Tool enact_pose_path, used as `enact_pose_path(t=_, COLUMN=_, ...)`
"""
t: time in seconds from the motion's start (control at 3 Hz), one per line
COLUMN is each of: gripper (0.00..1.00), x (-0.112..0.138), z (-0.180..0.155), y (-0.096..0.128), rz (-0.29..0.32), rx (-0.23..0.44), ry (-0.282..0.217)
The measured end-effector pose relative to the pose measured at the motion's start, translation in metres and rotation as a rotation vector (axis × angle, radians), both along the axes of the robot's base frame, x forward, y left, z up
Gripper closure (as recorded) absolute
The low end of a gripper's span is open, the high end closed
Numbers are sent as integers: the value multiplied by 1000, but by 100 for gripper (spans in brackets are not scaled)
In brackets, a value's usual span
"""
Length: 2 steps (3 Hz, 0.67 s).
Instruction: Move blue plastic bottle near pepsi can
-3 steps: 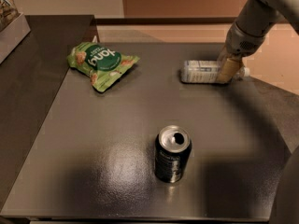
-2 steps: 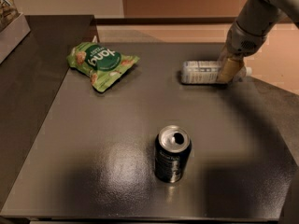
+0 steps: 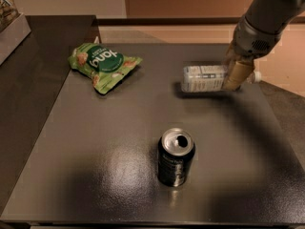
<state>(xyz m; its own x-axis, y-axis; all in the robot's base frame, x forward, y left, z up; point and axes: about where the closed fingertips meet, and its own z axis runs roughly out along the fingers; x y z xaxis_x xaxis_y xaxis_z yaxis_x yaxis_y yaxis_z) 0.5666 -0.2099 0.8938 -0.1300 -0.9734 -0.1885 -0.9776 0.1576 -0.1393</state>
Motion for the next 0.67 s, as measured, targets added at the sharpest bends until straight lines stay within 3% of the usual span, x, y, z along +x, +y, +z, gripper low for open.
enact_pose_path(t=0.67, gripper=100, x=-67, z=18, y=39, rz=79, rx=29, ry=29)
